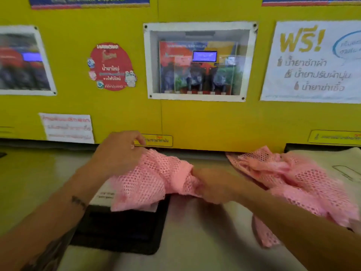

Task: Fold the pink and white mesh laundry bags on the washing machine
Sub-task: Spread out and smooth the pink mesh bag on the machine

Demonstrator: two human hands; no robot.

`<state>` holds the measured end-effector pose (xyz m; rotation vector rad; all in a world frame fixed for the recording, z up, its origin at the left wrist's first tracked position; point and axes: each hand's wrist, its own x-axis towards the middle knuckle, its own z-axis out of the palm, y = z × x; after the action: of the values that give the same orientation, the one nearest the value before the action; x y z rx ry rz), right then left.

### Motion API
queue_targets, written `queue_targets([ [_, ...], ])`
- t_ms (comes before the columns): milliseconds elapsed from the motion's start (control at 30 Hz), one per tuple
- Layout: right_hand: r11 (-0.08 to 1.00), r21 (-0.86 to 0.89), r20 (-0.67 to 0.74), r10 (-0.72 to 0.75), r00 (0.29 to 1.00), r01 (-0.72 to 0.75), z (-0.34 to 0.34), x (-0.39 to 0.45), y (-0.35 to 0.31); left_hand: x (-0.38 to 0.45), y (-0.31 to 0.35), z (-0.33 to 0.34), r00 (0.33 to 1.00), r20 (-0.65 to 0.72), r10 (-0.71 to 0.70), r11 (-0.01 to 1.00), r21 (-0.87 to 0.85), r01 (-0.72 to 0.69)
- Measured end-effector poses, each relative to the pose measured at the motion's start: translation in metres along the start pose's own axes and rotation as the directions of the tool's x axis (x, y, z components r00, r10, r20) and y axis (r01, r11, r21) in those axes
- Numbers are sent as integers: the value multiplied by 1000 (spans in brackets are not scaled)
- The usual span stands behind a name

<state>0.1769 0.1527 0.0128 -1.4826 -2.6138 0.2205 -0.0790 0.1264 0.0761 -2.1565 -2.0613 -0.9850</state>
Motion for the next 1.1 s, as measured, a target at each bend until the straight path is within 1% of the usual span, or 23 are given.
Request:
queue_targets([
  [67,993,116,-100,-5,995,17,-12,14,5,4,-28,-23,992,-101,80,986,154,-64],
  [133,976,216,-181,39,983,2,-29,27,8,6,-51,-45,951,-228,209,951,272,-144],
  [167,964,264,-194,71,978,-18,-36,33,6,5,-62,-56,929,-279,243,937,317,-150],
  [200,939,342,-188,115,975,-44,-40,37,4,5,-74,-65,918,-312,244,929,347,-129],
  [267,820,560,-116,221,968,-120,-41,41,-5,5,-98,-77,931,-318,178,924,378,-47],
  [333,716,674,-46,287,957,-182,-35,44,-17,-1,-114,-78,976,-211,55,910,412,38],
  [367,711,676,-22,282,959,-194,-31,44,-24,-6,-118,-74,989,-147,18,909,415,45],
  [433,736,656,13,209,978,-166,-22,44,-45,-20,-120,-64,1000,-23,7,934,356,1],
  [467,758,638,16,159,987,-132,-18,44,-58,-29,-118,-57,996,84,7,952,305,-32],
  [533,816,574,9,85,996,-75,-7,51,-77,-47,-115,-41,941,339,-4,978,197,-67],
  [567,868,493,-15,80,997,-62,-1,57,-85,-54,-114,-32,905,426,-4,984,162,-72],
  [600,925,375,-49,86,995,-62,4,64,-91,-58,-114,-24,884,468,-1,987,142,-74],
  [633,958,277,-73,96,993,-72,9,71,-96,-61,-114,-17,885,465,14,990,116,-77],
  [667,966,241,-80,121,989,-99,13,78,-100,-61,-114,-12,893,449,27,993,93,-77],
  [700,960,254,-86,148,985,-122,17,83,-102,-60,-114,-8,901,431,48,993,76,-89],
  [767,935,315,-117,211,971,-165,22,87,-104,-56,-119,-4,910,404,93,991,52,-124],
  [833,870,451,-175,302,937,-197,17,89,-96,-54,-127,-4,920,375,115,991,25,-134],
  [900,787,576,-223,414,883,-223,-4,88,-80,-51,-139,-11,954,280,108,991,42,-124],
  [933,771,580,-216,458,862,-264,-18,84,-71,-49,-146,-18,972,214,98,992,61,-113],
  [967,773,546,-175,483,858,-323,-32,78,-61,-46,-151,-28,984,159,77,993,80,-90],
  [1033,801,384,35,485,874,-460,-55,59,-46,-39,-160,-53,989,145,11,991,129,-30],
  [1067,804,276,170,498,850,-527,-61,50,-41,-35,-164,-64,984,176,-21,988,152,-7],
  [1100,800,167,268,526,807,-577,-65,41,-40,-33,-165,-72,979,202,-41,989,150,10],
])
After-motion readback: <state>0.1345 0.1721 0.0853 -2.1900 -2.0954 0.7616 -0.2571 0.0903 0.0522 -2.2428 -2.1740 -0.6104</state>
